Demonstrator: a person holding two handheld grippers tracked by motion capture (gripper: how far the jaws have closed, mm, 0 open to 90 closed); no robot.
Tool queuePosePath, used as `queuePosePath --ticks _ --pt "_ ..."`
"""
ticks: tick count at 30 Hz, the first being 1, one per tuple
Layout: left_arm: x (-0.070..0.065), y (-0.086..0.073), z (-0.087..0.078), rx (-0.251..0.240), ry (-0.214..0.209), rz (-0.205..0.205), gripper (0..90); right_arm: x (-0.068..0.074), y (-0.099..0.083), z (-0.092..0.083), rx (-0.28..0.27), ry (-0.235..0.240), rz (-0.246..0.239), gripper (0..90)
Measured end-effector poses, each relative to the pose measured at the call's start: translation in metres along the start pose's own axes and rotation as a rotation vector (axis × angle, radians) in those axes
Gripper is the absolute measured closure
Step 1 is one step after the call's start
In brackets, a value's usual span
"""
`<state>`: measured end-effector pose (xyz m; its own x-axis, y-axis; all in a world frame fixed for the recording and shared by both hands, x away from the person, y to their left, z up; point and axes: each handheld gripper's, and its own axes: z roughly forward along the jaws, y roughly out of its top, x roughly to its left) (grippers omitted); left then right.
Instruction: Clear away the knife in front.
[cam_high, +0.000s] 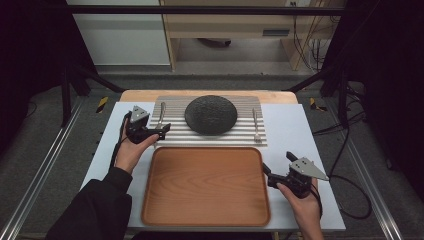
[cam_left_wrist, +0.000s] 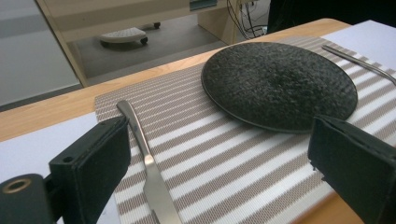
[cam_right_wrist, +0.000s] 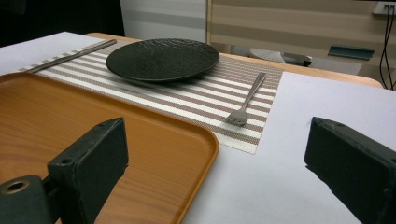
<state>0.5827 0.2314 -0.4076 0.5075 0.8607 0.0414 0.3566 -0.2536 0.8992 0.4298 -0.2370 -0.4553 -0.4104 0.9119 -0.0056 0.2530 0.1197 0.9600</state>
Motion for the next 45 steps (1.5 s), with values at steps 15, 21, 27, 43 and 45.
queuePosePath --ticks 15,21,27,43,45 --pt "0.001 0.027 0.032 0.027 0.046 0.039 6.2 -0.002 0.001 -0.001 0.013 -0.025 0.010 6.3" --pt "0.001 0.030 0.046 -0.003 0.046 0.012 6.7 -0.003 0.000 -0.002 0.019 -0.030 0.011 5.9" --pt "0.006 0.025 0.056 -0.008 0.085 0.005 7.8 -0.003 0.001 -0.002 0.015 -0.026 0.008 5.9" --pt "0.026 0.005 0.066 0.041 0.136 -0.062 9.7 -0.002 0.000 -0.003 0.016 -0.023 0.008 5.8" --pt "0.028 0.002 0.067 0.044 0.139 -0.074 10.0 -0.003 0.001 -0.003 0.015 -0.024 0.010 5.8"
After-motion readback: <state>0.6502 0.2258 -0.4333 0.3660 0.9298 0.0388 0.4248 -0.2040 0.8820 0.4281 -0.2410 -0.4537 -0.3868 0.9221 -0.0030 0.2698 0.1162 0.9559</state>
